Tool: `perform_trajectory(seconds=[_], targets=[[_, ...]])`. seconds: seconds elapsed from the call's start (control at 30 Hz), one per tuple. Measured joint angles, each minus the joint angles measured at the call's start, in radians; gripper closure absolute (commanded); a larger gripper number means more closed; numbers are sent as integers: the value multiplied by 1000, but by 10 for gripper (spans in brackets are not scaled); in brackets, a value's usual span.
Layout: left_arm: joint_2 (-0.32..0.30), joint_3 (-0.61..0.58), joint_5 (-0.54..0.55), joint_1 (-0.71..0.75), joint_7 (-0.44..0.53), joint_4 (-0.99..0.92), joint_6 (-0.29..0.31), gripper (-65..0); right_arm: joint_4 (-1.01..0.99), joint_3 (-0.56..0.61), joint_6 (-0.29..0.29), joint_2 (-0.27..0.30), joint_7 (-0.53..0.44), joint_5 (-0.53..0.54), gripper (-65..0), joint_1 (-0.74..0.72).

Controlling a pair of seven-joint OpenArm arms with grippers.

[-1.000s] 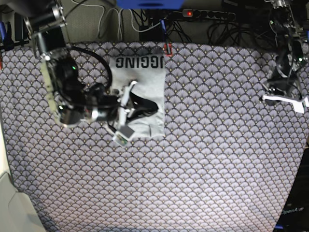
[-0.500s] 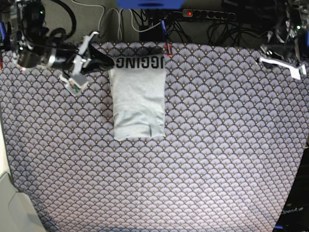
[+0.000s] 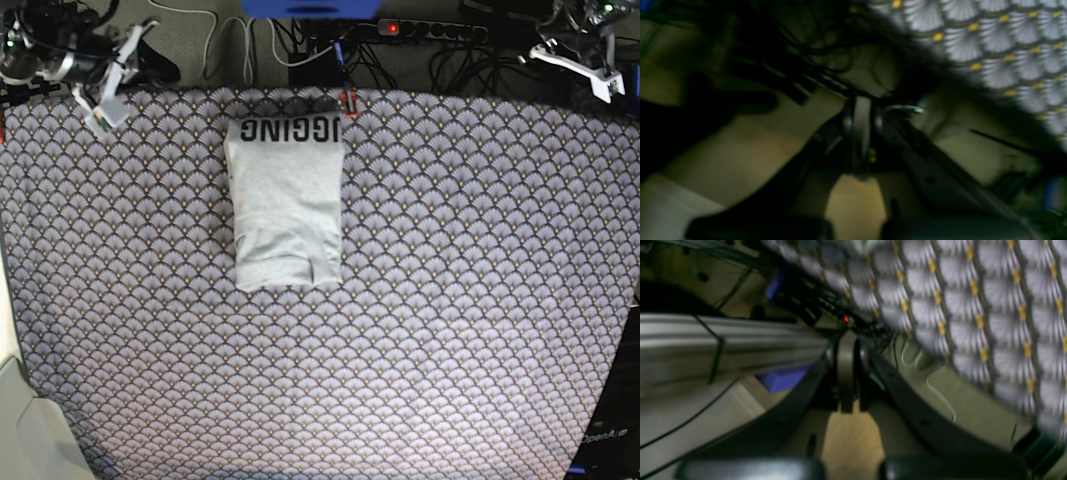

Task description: Fold the T-shirt properly

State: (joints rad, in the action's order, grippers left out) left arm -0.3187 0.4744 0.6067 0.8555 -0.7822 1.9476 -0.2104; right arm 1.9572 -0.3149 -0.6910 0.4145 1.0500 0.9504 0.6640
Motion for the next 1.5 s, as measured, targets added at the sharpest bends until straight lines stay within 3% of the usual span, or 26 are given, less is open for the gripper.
perform_trajectory(seconds=[0.13,0.3,0.4,0.5,0.57,0.73,0.9,1.03,1.13,1.23,1.33,1.47,1.5], targets=[[5,-103,-156,-14,9,-72,177,-3,0,-100,0,-69,-43,-89,0,77],[40,-195,-292,-113,10,-360,200,-3,-14,-102,0,-174,-138,-357,0,151],[41,-257,-329,-170,143,-525,208,-3,-97,-103,-3,-246,-243,-543,0,140],[31,-351,-392,-202,337,-693,204,-3,-294,-103,-3,-291,-362,-729,0,98],[37,-397,-424,-221,427,-795,204,-3,-451,-107,-2,-295,-437,-822,0,60],[47,-485,-446,-366,586,-1120,208,-3,-863,-111,2,-287,-693,-926,0,-63],[71,-572,-446,-593,818,-1570,192,-3,-1386,-111,5,-216,-1006,-949,0,-232],[107,-621,-447,-652,993,-1756,196,-3,-1625,-33,12,-197,-1234,-946,0,-296],[137,-693,-454,-669,1024,-1818,208,-4,-1658,109,180,-209,-1307,-951,0,-312],[138,-703,-452,-717,996,-1862,199,-4,-1658,224,430,-219,-1316,-947,0,-335],[143,-700,-446,-758,1000,-1885,190,-4,-1681,286,641,-232,-1329,-946,0,-369],[161,-700,-446,-765,992,-1904,195,-4,-1786,369,807,-265,-1345,-947,0,-431],[163,-695,-446,-767,992,-1917,174,-4,-1810,392,838,-277,-1359,-948,0,-441]])
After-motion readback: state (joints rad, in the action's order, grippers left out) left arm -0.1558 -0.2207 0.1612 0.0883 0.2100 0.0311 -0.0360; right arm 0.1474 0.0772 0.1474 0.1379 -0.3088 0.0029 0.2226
